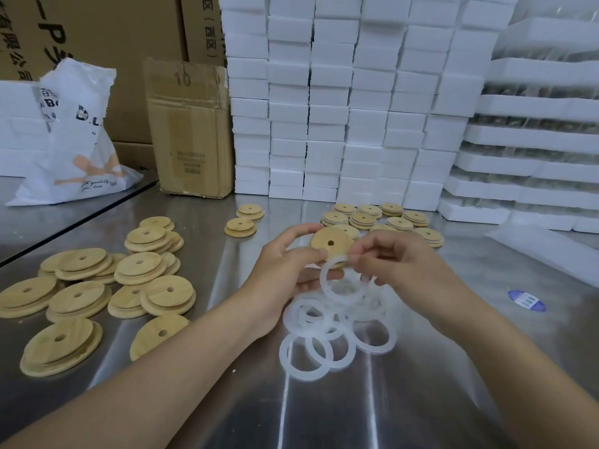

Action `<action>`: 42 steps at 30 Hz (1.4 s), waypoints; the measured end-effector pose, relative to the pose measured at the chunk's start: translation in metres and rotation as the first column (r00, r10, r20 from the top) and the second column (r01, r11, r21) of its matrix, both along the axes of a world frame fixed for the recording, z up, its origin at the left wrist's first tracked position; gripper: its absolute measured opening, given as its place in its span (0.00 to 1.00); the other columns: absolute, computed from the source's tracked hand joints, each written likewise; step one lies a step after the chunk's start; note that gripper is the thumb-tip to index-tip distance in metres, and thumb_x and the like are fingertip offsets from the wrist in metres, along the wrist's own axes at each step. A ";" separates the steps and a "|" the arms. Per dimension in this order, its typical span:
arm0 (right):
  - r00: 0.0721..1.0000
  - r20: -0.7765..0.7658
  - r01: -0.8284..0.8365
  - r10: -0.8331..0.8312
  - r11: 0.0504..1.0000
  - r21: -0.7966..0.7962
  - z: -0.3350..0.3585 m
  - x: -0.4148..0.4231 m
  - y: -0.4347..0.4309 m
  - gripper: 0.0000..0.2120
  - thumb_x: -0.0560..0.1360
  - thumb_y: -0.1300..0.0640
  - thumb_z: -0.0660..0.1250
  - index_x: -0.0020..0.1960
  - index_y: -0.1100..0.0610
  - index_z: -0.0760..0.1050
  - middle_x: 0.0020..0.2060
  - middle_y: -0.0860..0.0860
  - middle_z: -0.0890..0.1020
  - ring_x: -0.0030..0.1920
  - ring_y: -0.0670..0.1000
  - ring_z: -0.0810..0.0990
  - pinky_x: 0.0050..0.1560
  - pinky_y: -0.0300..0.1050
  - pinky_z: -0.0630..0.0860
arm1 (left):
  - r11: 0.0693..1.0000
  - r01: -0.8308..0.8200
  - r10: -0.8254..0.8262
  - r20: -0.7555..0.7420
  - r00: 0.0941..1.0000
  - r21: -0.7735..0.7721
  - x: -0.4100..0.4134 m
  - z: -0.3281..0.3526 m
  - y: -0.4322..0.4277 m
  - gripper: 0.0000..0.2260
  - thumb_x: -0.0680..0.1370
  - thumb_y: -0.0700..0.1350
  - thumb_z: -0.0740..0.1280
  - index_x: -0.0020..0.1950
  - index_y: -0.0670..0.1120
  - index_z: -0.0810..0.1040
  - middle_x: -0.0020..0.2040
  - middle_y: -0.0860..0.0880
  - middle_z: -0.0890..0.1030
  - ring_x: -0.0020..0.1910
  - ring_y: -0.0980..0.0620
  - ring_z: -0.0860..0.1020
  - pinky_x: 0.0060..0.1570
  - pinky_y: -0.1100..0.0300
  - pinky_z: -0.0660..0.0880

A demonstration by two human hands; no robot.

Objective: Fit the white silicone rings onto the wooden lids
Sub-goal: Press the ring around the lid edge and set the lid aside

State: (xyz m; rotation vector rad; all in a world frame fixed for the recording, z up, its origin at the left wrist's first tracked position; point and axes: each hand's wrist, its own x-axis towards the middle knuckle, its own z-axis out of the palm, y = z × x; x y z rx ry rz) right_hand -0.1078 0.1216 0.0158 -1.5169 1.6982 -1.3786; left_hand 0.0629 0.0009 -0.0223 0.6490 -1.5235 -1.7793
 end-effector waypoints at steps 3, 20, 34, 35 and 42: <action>0.994 0.071 0.080 -0.079 0.997 -0.012 0.000 -0.003 -0.001 0.04 0.79 0.61 0.73 0.46 0.56 0.84 0.34 0.50 0.84 0.36 0.45 0.80 0.38 0.34 0.75 | 0.998 0.034 -0.033 -0.017 0.999 0.051 -0.004 -0.002 0.005 0.11 0.84 0.43 0.68 0.62 0.53 0.86 0.58 0.43 0.88 0.54 0.38 0.88 0.59 0.46 0.82; 0.979 0.075 0.195 -0.190 0.979 -0.059 -0.012 -0.009 -0.008 0.02 0.78 0.62 0.75 0.47 0.59 0.85 0.36 0.61 0.84 0.29 0.42 0.78 0.31 0.28 0.71 | 0.984 0.128 -0.109 0.145 0.983 -0.126 0.000 0.000 0.010 0.13 0.81 0.41 0.74 0.65 0.50 0.85 0.53 0.39 0.89 0.55 0.37 0.88 0.71 0.34 0.75; 0.983 -0.079 0.158 -0.167 0.981 -0.115 -0.018 -0.007 -0.013 0.04 0.78 0.60 0.75 0.44 0.55 0.84 0.41 0.46 0.87 0.40 0.42 0.84 0.43 0.34 0.77 | 0.969 0.044 -0.019 0.105 0.994 -0.243 -0.006 -0.010 0.009 0.12 0.83 0.42 0.72 0.56 0.60 0.85 0.47 0.46 0.89 0.46 0.51 0.87 0.47 0.59 0.83; 0.984 -0.069 0.154 -0.162 0.982 -0.114 -0.018 -0.007 -0.014 0.05 0.79 0.59 0.75 0.44 0.54 0.84 0.41 0.46 0.87 0.39 0.41 0.82 0.42 0.33 0.75 | 0.967 0.037 -0.013 0.098 0.995 -0.250 -0.006 -0.010 0.009 0.12 0.83 0.41 0.72 0.56 0.60 0.85 0.48 0.46 0.90 0.47 0.51 0.87 0.47 0.59 0.83; 0.979 -0.048 0.191 -0.196 0.977 -0.090 -0.019 -0.010 -0.015 0.06 0.80 0.57 0.74 0.44 0.53 0.85 0.42 0.44 0.87 0.43 0.42 0.83 0.48 0.40 0.76 | 0.945 -0.029 0.049 0.055 0.997 -0.325 -0.007 -0.012 0.010 0.13 0.83 0.40 0.73 0.58 0.59 0.84 0.52 0.48 0.90 0.52 0.41 0.88 0.58 0.38 0.84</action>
